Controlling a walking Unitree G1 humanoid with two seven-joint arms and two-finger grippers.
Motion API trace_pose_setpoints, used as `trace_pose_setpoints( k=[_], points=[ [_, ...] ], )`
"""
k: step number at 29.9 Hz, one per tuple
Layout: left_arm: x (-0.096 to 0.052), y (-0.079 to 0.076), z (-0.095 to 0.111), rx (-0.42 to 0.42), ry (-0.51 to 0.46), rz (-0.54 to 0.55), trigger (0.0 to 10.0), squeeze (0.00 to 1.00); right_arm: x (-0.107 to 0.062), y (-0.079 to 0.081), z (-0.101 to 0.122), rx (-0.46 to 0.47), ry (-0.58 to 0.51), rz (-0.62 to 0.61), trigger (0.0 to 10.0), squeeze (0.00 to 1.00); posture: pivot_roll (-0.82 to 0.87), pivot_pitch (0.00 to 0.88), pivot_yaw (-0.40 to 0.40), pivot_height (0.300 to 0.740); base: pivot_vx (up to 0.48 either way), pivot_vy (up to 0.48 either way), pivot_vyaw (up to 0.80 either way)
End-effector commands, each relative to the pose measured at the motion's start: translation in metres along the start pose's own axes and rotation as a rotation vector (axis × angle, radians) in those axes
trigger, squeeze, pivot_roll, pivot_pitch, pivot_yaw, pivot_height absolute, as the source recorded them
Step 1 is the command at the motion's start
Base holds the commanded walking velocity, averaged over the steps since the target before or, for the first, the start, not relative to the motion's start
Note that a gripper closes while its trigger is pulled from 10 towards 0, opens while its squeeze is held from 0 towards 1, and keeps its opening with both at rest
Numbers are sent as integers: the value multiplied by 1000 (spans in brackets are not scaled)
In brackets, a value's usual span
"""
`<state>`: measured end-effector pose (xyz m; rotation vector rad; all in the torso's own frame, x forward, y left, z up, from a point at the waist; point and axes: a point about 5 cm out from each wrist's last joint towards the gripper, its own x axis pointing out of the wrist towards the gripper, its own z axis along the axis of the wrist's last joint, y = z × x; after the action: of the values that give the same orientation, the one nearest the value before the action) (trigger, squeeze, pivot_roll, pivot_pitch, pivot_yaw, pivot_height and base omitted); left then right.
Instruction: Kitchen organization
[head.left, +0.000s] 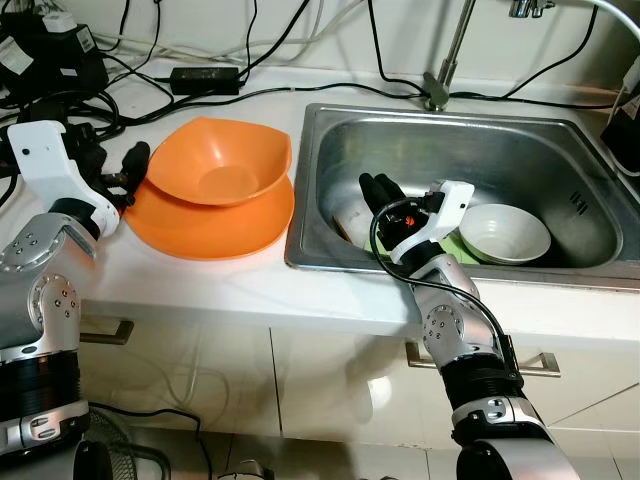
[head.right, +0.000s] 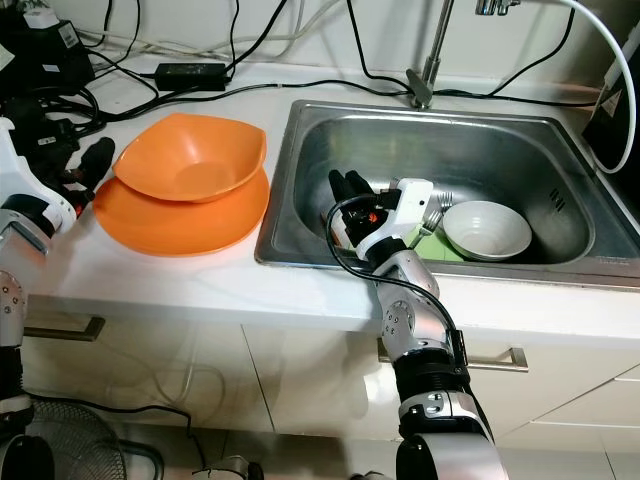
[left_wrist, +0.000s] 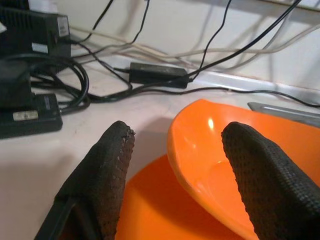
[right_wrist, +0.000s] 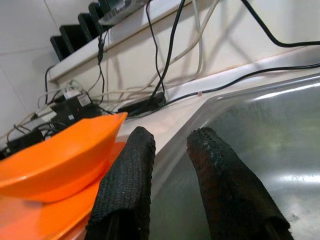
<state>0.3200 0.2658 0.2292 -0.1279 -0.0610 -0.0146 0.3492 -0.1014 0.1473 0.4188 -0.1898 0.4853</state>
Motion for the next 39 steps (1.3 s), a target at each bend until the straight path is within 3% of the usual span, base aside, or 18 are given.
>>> trace_pose_setpoints(
  k=[1,9,25,30,39],
  points=[
    [-2,-2,4,12,5,-24,10000,0,-3,-5,3,-56,10,-16,10000,0,124,32,-2,740,0,0,0],
    [-7,-6,-6,0,85,-75,10000,0,-2,-6,11,-82,-4,-11,10000,0,123,27,-2,740,0,0,0],
    [-6,-12,-18,-36,167,-56,10000,0,-3,-6,8,-86,8,-16,10000,0,116,14,3,740,0,0,0],
    [-5,-14,-29,-96,227,-42,10000,0,-4,-6,7,-86,11,-17,10000,0,115,15,3,740,0,0,0],
    [5,-28,-48,-282,260,-98,10000,0,-2,-4,8,-85,10,-12,10000,0,107,14,3,740,0,0,0]
  ],
)
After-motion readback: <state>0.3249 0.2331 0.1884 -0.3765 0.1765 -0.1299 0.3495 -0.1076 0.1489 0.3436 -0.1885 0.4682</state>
